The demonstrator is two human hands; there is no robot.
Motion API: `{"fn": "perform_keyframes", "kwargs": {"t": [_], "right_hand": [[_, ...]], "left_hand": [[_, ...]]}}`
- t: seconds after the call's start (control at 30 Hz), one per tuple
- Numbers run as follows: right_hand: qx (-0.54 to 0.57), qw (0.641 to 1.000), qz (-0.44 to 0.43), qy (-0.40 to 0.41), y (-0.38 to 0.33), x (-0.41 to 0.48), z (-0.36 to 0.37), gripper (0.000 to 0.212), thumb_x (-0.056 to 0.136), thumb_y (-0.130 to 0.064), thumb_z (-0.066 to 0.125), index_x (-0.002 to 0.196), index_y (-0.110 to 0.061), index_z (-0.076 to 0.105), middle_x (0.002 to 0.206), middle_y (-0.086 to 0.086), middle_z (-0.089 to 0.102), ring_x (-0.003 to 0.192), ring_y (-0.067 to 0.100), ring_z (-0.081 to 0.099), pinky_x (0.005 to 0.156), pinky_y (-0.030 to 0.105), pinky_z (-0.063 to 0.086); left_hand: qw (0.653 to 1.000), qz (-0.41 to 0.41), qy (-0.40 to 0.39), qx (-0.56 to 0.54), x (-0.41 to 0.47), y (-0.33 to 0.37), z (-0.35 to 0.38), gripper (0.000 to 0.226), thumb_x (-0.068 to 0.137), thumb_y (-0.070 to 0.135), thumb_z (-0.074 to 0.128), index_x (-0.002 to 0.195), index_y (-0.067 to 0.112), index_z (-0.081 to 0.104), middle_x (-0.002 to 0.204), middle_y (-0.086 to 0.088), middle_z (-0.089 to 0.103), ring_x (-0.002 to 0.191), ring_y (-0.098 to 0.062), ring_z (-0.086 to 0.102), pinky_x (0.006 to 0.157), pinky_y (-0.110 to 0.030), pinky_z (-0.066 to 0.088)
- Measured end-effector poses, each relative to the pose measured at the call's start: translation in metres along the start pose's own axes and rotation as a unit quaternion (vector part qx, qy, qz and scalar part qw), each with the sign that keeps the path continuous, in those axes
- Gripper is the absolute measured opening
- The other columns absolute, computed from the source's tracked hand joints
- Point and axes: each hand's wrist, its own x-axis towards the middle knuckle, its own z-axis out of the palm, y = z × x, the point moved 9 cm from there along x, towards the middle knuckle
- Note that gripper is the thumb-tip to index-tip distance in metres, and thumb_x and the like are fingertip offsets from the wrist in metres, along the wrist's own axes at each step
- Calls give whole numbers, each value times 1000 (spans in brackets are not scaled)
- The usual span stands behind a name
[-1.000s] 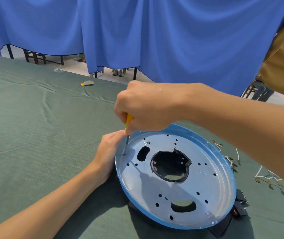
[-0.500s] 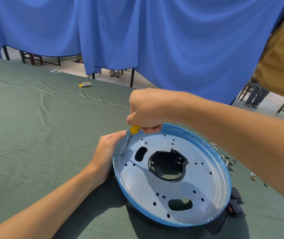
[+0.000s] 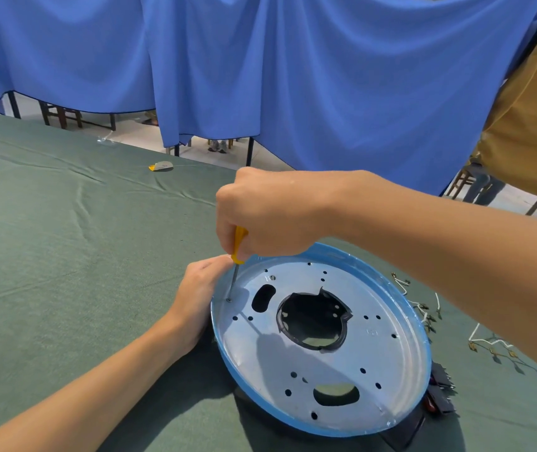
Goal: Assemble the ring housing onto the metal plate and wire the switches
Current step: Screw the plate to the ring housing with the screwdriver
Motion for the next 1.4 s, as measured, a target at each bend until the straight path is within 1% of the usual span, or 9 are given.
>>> {"fn": "perform_keyframes", "kwargs": {"t": [0.13,0.23,0.33,0.57,0.83,0.93,1.03,1.23,1.4], "right_hand": [[-55,998,-16,-33,-11,7,2,14,84,-7,61,87,-12,73,58,-5,59,55,3,54,37,8,34],[-86,996,-16,-21,-19,12,0,14,83,-8,63,70,-13,63,40,-6,49,53,6,43,48,-6,28],[-20,998,23,-47,-10,17,3,25,83,-5,58,60,-16,53,34,-19,51,61,8,56,37,10,35],[89,986,124,-61,11,13,12,27,92,-14,52,65,-15,54,51,-7,67,72,15,69,58,22,47],[212,953,210,-59,32,5,19,29,99,-8,43,71,-8,52,38,-3,58,39,11,59,54,21,54],[219,949,216,-64,36,-7,19,37,100,-17,46,65,-7,51,37,-1,57,33,11,53,45,15,48],[210,949,233,-4,56,-33,16,44,98,-27,48,63,-4,60,48,2,65,36,10,56,43,16,48],[305,842,393,208,128,-130,72,36,99,-23,46,84,4,64,74,8,68,60,11,57,58,28,41],[370,757,448,298,136,-169,136,25,102,-25,44,104,-18,67,83,-4,66,61,5,48,53,24,35]], "left_hand": [[1000,-7,3,-2,2,-3,-1,37,76,30,61,69,-5,53,71,-10,49,67,-23,43,61,-30,38],[1000,-5,14,14,5,-9,-4,35,91,18,57,57,11,63,56,-1,60,54,-14,56,48,-18,44],[1000,4,15,25,5,-9,-7,30,95,18,54,70,8,65,63,-2,66,59,-14,60,53,-21,48],[999,10,-11,39,2,-3,1,53,96,12,50,45,25,54,50,8,52,47,-6,47,47,-15,40],[998,2,-22,53,-1,-1,5,53,94,14,51,43,25,60,49,9,56,45,-6,51,45,-16,41],[994,-18,-2,111,2,1,-6,37,83,40,60,54,18,65,59,1,65,58,-18,58,59,-27,45],[973,-97,9,210,0,-3,-23,58,58,67,57,69,10,64,68,-7,65,65,-23,58,73,-37,43],[924,-178,-38,337,-16,-6,-22,48,67,58,61,76,13,72,65,3,71,65,-16,63,65,-32,41],[928,-189,-29,319,-18,-3,-12,25,85,32,60,95,12,72,81,-5,75,85,-25,67,89,-40,50]]}}
